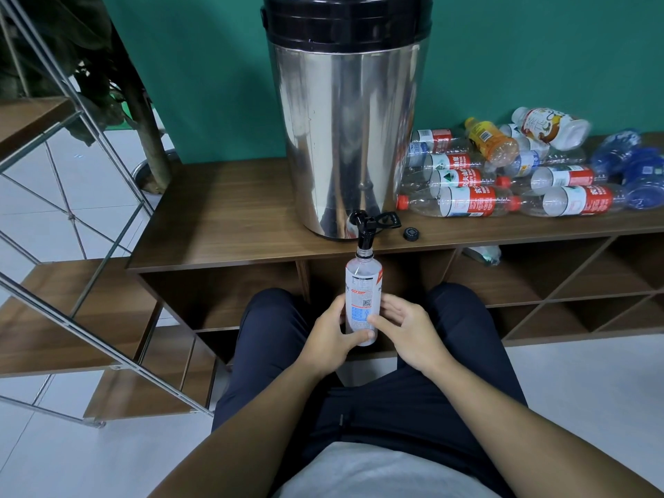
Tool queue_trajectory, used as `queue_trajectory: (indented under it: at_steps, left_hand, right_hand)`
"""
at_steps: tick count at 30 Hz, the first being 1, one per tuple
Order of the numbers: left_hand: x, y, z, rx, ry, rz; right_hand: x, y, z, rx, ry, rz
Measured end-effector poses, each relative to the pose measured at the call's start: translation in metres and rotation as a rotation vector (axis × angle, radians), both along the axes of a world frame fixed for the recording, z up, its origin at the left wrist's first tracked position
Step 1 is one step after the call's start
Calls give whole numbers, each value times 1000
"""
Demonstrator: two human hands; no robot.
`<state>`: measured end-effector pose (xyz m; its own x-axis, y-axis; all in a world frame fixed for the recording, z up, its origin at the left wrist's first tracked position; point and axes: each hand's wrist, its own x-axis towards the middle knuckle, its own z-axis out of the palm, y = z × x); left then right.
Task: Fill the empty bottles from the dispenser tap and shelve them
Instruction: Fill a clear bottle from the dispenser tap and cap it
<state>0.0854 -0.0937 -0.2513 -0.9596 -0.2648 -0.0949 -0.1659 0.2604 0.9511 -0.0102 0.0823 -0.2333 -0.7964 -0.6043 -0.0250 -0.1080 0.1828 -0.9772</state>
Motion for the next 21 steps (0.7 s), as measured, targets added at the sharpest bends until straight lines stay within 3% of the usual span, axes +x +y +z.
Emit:
queue_trajectory:
  at_steps: [21]
  left_hand:
    - [1,0,0,2,1,-6]
  right_hand:
    - [0,0,-2,25,-1,-15]
